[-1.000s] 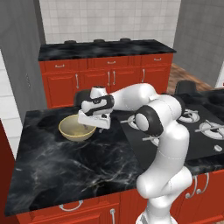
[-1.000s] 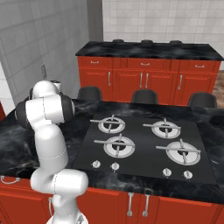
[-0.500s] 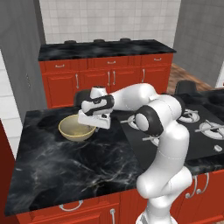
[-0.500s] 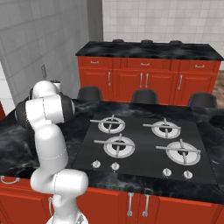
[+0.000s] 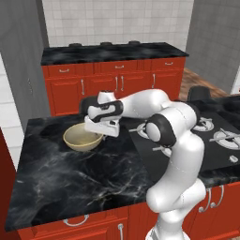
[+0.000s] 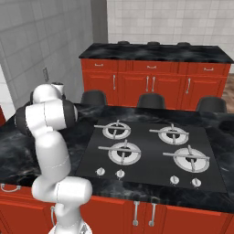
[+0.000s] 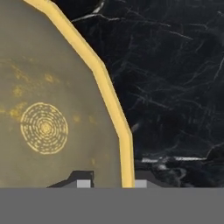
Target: Pick the cup and bowl from the counter and place them on the counter next to the sink.
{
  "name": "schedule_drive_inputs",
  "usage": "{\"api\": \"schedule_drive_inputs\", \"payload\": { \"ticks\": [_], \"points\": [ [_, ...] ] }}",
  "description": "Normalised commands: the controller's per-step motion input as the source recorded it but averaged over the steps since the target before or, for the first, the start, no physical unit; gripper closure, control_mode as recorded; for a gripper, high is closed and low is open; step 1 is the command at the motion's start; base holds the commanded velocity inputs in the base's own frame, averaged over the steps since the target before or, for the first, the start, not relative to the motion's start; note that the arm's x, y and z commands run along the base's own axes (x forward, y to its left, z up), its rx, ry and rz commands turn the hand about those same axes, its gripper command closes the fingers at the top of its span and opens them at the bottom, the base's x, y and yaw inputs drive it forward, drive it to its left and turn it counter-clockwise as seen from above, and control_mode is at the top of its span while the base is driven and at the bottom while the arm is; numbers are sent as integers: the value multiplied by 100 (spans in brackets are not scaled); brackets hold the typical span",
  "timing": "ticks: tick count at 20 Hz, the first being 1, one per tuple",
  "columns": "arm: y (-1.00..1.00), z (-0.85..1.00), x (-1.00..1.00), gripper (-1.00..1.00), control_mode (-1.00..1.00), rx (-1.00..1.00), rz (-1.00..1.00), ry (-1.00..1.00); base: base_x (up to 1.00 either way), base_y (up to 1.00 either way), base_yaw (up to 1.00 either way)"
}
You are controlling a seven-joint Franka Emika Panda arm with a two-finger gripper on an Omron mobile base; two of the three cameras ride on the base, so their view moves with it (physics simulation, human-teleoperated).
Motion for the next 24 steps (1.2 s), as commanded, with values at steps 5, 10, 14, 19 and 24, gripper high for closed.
{"api": "schedule_drive_inputs", "payload": {
  "ticks": [5, 10, 14, 19, 24],
  "points": [
    [-12, 75, -20, 100, -100, 0, 0, 3, 0, 0, 0],
    [-7, 71, -14, 100, -100, 4, 0, 0, 0, 0, 0],
    [-3, 48, 0, 100, -100, 7, 0, -4, 0, 0, 0],
    [-33, 55, -30, 100, -100, 11, 2, -11, 0, 0, 0],
    [-67, 60, -75, 100, -100, 14, 4, -15, 0, 0, 0]
  ]
}}
